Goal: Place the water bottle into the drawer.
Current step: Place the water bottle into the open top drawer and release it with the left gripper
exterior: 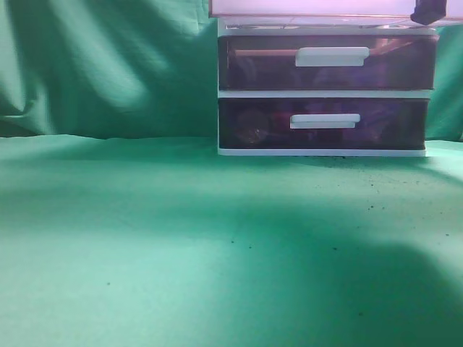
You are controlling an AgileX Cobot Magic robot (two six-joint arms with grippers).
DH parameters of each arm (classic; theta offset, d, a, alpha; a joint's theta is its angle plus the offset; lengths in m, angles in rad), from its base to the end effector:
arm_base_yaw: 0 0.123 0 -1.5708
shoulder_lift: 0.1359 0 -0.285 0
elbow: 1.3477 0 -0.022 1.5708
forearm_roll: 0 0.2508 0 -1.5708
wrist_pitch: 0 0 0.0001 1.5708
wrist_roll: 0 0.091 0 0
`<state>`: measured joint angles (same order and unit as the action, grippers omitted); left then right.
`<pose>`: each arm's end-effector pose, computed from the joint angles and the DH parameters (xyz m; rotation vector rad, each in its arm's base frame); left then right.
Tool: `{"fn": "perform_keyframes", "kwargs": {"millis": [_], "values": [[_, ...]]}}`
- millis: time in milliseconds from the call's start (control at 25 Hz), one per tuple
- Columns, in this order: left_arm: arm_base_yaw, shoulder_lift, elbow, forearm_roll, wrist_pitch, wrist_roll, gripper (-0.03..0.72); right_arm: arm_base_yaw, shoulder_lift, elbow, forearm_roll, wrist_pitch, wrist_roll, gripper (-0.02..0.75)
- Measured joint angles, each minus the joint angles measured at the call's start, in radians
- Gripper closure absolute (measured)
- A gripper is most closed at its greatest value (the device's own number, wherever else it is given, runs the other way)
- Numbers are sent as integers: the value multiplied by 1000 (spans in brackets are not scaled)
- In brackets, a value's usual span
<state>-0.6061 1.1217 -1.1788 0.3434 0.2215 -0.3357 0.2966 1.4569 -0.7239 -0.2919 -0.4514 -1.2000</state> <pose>0.2075 -0.1356 0.4460 0.4376 1.5915 -0.4032 0.2913 0.1009 0.2555 -1.4757 1.0977 -0.7218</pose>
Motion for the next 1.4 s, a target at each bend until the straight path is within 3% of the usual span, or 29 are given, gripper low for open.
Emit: {"fn": "perform_keyframes", "kwargs": {"millis": [240,440,1040,1240,1280,1400], "values": [[-69,303,-367,1,25,27,402,5,0,2,26,0,-26,641],[-78,533,-546,-3,78,33,402,5,0,4,49,-1,-33,641],[-78,752,-598,58,197,35,402,6,0,7,87,-6,-50,641],[-78,754,-602,-6,195,19,71,6,0,12,90,-4,-52,641],[-78,754,-602,-11,190,19,40,6,0,12,90,-6,-52,641],[-78,754,-602,-20,138,19,44,6,0,16,90,-8,-52,641]]}}
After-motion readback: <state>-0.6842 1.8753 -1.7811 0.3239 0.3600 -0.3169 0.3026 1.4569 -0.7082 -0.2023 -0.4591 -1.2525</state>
